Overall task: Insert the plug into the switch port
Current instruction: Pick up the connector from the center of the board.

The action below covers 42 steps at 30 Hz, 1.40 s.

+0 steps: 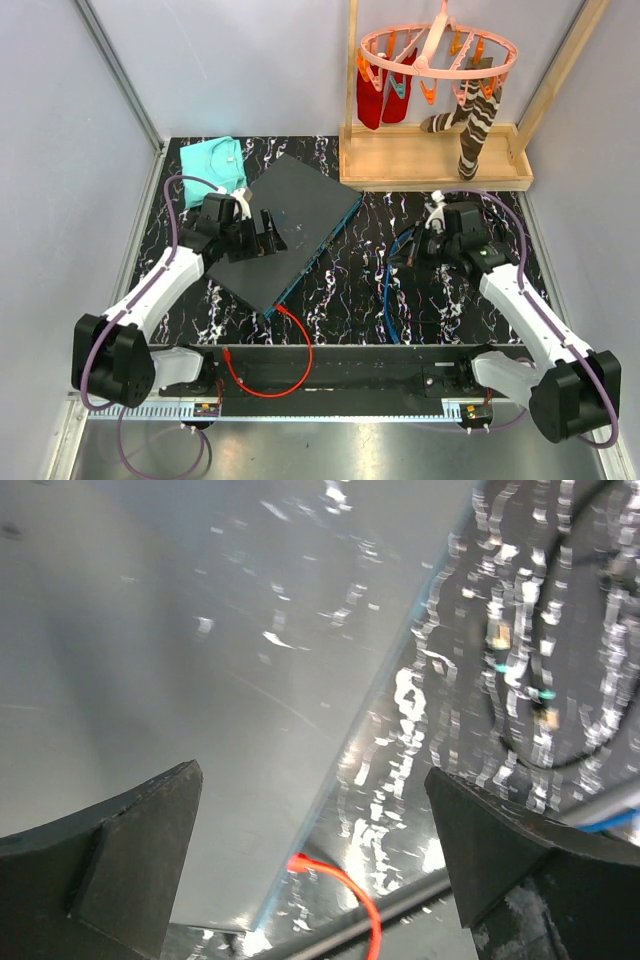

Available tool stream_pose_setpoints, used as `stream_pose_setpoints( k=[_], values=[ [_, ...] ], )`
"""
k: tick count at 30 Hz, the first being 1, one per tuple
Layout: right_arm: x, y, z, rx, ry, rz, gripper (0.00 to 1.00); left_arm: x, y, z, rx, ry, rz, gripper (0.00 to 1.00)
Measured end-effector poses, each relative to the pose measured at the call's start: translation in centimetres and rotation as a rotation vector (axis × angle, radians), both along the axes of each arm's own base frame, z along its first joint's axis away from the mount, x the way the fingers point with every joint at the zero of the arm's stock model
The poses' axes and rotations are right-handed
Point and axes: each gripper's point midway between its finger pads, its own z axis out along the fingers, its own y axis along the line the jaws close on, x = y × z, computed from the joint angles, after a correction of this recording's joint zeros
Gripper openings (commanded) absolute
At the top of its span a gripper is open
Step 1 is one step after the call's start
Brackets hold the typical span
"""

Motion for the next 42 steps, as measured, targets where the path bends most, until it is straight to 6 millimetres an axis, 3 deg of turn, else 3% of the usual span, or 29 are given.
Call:
stream_pose_setpoints(
  k=[11,20,27,33,38,42],
  values=[
    [-2.8,7.7,2.0,-0.036,-0.146,0.323,0.00,-1.8,-2.8,3.2,-0.165,0.013,-0.051,0.99],
    [-5.5,12.9,-0.1,-0.092,-0.217,0.548,0.00,-1.9,-5.4,5.4,-0.292,0.041,-0.074,0.99],
    [-7.6,16.3,-1.8,-0.135,-0.276,0.727,0.00,-1.8,-6.9,3.8,-0.305,0.124,-0.079,0.99],
    [-10.2,19.0,-0.9,-0.161,-0.404,0.908,0.00,-2.1,-6.6,2.8,-0.279,0.168,-0.066,0.98],
    [-10.7,20.5,0.6,-0.194,-0.525,0.990,0.00,-2.5,-6.4,1.8,-0.262,0.212,-0.061,0.84],
    [-10.2,20.7,0.4,-0.242,-0.569,1.013,0.00,-2.8,-6.4,1.4,-0.258,0.239,-0.056,0.61]
  ],
)
